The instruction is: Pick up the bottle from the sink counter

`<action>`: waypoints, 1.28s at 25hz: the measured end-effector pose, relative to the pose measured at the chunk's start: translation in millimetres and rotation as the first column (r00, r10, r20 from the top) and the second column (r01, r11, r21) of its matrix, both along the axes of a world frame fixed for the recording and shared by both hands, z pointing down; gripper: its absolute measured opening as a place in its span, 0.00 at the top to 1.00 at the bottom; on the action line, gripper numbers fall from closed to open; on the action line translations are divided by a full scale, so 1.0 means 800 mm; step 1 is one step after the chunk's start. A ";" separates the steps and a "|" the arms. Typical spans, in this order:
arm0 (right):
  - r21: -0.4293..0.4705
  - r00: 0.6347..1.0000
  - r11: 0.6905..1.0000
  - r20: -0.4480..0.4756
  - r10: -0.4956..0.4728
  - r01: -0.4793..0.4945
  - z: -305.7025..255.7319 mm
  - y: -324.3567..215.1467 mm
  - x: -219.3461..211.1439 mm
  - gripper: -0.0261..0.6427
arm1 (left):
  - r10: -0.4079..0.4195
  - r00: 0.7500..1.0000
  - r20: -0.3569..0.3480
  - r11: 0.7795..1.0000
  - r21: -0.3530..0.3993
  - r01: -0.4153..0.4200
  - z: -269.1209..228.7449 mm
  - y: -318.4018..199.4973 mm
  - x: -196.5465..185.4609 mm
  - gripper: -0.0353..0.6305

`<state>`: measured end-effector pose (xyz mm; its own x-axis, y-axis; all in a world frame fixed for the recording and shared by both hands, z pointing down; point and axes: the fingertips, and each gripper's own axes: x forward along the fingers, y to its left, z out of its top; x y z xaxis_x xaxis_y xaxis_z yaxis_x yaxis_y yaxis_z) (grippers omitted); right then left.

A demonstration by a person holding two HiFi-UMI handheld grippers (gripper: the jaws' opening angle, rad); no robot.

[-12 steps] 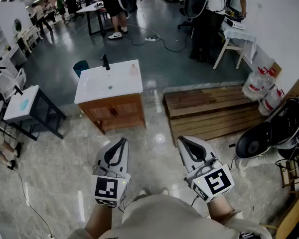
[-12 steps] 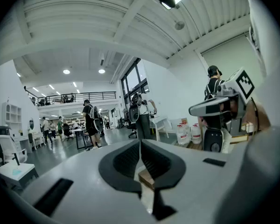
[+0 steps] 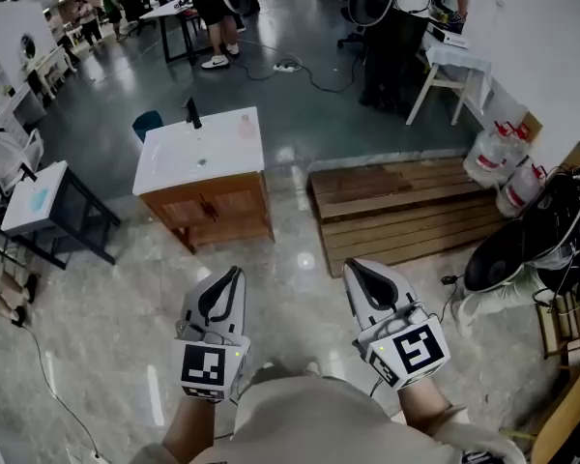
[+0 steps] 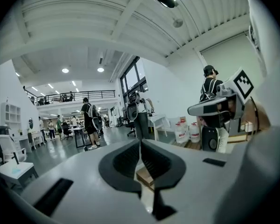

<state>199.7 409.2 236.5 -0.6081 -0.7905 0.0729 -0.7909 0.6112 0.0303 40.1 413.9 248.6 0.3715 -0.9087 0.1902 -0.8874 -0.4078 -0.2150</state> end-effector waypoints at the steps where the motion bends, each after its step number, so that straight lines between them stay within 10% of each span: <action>1: -0.003 1.000 1.000 -0.008 0.002 -0.002 0.002 0.001 0.004 0.97 | 0.000 1.000 0.001 1.000 -0.001 0.000 0.000 0.001 0.004 0.92; 20: -0.014 0.999 0.999 -0.042 -0.035 0.034 0.043 -0.025 0.033 0.97 | 0.042 0.999 0.021 0.999 0.021 -0.043 0.022 -0.040 0.059 0.92; 32: -0.006 0.996 0.998 -0.062 -0.058 0.057 0.087 -0.148 -0.029 0.97 | 0.057 0.998 0.015 0.998 0.002 -0.057 0.072 -0.159 0.016 0.92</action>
